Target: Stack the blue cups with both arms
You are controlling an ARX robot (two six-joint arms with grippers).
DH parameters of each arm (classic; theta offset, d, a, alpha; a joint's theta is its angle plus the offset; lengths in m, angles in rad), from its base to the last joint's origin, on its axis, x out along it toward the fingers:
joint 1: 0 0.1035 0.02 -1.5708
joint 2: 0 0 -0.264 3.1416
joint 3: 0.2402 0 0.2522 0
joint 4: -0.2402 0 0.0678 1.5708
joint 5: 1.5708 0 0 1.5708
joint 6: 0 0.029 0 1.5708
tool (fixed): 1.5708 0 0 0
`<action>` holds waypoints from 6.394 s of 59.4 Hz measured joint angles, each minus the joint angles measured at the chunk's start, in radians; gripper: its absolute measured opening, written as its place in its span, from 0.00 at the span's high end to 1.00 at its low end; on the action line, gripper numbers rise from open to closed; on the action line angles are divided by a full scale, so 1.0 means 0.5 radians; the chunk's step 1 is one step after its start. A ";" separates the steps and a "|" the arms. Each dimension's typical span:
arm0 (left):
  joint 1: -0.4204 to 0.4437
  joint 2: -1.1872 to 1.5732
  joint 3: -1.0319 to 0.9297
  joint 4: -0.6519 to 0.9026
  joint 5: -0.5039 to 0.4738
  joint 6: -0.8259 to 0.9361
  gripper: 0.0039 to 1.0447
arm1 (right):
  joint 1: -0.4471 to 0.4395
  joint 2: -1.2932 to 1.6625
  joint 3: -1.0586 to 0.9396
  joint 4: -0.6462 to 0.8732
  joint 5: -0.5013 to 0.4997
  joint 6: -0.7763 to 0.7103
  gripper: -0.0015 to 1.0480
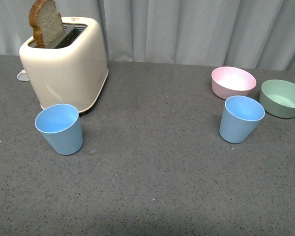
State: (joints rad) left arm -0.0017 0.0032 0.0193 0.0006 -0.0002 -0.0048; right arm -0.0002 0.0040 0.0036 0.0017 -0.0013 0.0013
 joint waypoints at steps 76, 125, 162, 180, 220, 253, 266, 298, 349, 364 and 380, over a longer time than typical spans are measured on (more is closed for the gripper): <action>-0.227 1.161 0.251 0.063 -0.764 -0.553 0.06 | 0.000 -0.001 0.000 0.000 -0.002 -0.001 0.09; -0.236 3.522 1.714 -0.071 -0.078 -0.748 0.06 | 0.000 -0.001 0.000 -0.001 0.000 0.000 0.09; -0.217 3.896 1.995 -0.320 -0.038 -0.974 0.39 | 0.000 -0.001 0.000 -0.001 0.000 0.000 0.09; -0.238 3.903 2.036 -0.420 -0.002 -1.032 0.91 | 0.000 -0.001 0.000 -0.001 0.000 0.000 0.09; -0.808 4.222 2.698 -0.777 -0.101 -1.224 0.97 | 0.000 -0.001 0.000 -0.001 0.000 0.000 0.09; -0.916 4.430 3.008 -0.902 -0.117 -1.381 0.76 | 0.000 -0.001 0.000 -0.001 0.000 0.000 0.09; -0.910 4.372 2.985 -0.849 -0.126 -1.387 0.41 | 0.000 -0.001 0.000 -0.001 -0.001 0.000 0.09; -0.639 3.556 1.252 2.265 -0.630 -0.105 0.61 | 0.000 -0.001 0.000 -0.001 0.001 0.000 0.09; -0.153 2.081 0.106 1.913 -0.146 -0.007 0.97 | 0.000 -0.001 0.000 -0.001 0.000 -0.001 0.09; -0.002 1.670 0.020 1.593 -0.002 -0.006 0.97 | 0.000 -0.001 0.000 -0.001 0.000 0.000 0.09; -0.002 1.260 0.001 1.238 0.000 -0.006 0.97 | 0.000 -0.001 0.000 -0.001 0.000 -0.001 0.09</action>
State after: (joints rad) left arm -0.0025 0.6334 0.0196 0.6197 -0.0002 -0.0078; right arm -0.0002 0.0036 0.0036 0.0013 -0.0013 0.0010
